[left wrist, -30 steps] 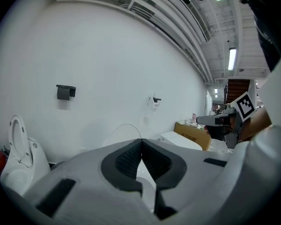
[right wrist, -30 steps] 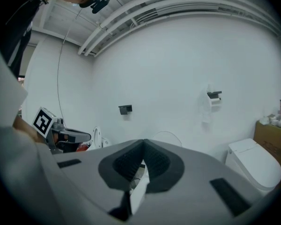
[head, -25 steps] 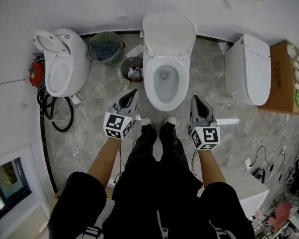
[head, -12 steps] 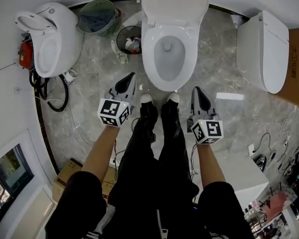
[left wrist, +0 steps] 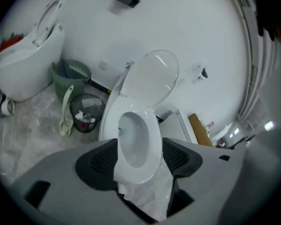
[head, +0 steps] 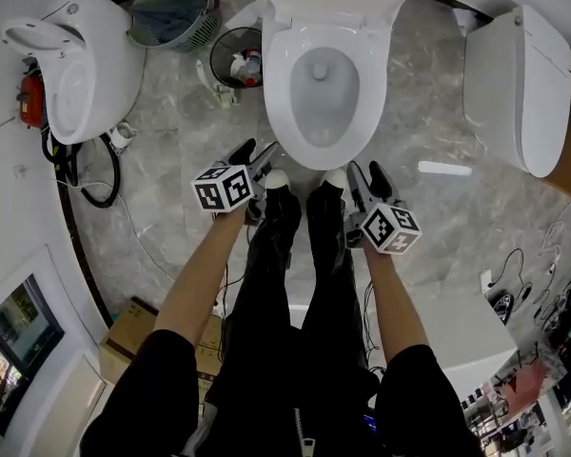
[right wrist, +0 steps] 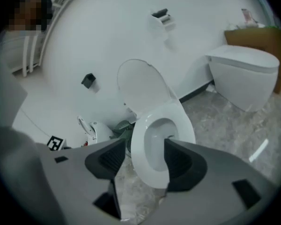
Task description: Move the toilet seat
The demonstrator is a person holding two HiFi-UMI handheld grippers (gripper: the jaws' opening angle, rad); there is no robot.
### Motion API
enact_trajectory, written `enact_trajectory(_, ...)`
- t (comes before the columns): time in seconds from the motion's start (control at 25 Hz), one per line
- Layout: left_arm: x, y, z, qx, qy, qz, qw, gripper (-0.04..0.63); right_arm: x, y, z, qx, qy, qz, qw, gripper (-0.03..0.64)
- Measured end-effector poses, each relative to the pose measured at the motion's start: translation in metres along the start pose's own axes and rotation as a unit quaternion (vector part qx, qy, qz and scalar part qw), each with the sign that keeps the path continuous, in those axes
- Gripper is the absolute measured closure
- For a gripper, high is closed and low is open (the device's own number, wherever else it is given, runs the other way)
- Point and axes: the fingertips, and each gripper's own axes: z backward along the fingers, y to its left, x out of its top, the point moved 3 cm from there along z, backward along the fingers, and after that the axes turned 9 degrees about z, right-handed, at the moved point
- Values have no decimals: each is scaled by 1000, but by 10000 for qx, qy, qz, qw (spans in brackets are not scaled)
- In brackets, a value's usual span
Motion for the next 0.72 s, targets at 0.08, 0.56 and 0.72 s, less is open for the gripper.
enact_trajectory(0.08,-19,20,-18,24,105,541,9985,286,-22,-20,-14,-85,189,-429,9989,356)
enact_trajectory(0.56,-95,100,-94,30,284,2035,9786,273,-132,-93,-88,-340,1042,-1613,9808,316)
enact_trajectory(0.72,-105,102,-113,-86,315,2307,9725,268,-150,-99,-102,-389,1055,-1852,9762,302)
